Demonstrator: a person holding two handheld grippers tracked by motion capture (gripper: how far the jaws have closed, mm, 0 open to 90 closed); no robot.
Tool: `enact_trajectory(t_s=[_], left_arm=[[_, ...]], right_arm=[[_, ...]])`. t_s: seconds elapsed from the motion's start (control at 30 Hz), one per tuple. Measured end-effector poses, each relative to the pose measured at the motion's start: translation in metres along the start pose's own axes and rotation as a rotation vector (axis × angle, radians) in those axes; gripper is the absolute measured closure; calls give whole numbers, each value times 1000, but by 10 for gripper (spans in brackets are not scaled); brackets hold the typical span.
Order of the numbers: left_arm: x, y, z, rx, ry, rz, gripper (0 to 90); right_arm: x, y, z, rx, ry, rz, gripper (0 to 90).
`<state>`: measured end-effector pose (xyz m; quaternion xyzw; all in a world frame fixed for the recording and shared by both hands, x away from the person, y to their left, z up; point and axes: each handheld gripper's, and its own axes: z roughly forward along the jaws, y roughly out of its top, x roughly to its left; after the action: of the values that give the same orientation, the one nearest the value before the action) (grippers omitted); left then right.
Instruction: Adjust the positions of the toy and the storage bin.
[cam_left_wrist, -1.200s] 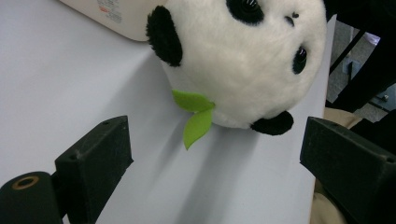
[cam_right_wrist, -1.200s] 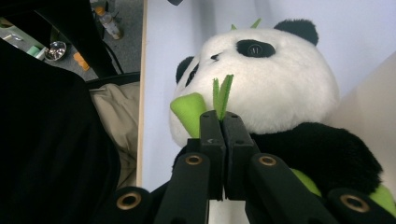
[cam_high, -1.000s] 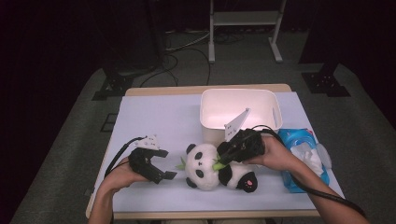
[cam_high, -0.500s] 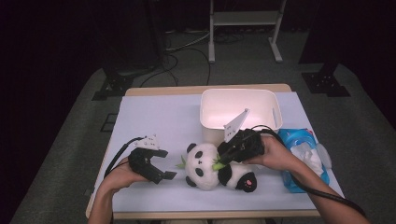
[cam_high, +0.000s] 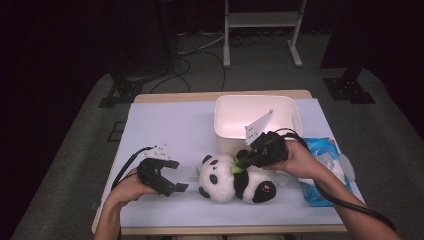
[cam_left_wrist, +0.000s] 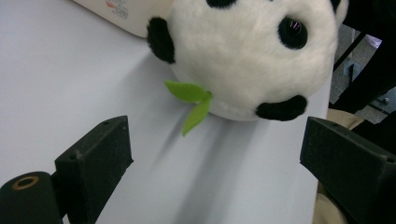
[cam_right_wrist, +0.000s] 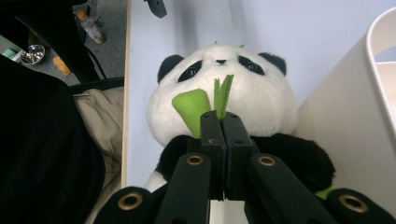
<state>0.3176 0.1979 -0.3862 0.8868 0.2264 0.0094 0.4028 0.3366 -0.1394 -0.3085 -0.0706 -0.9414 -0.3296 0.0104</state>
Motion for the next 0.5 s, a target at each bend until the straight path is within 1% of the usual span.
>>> enact_trajectory(t_s=[0.1, 0.43, 0.5], left_arm=[[2, -1, 0, 0, 1, -4, 80], [6, -2, 0, -6, 8, -18, 81], [7, -3, 0, -9, 11, -19, 80]], right_arm=[[0, 0, -3, -6, 0, 4, 889], [-2, 5, -9, -13, -9, -14, 890], [-1, 6, -11, -10, -11, -11, 890]])
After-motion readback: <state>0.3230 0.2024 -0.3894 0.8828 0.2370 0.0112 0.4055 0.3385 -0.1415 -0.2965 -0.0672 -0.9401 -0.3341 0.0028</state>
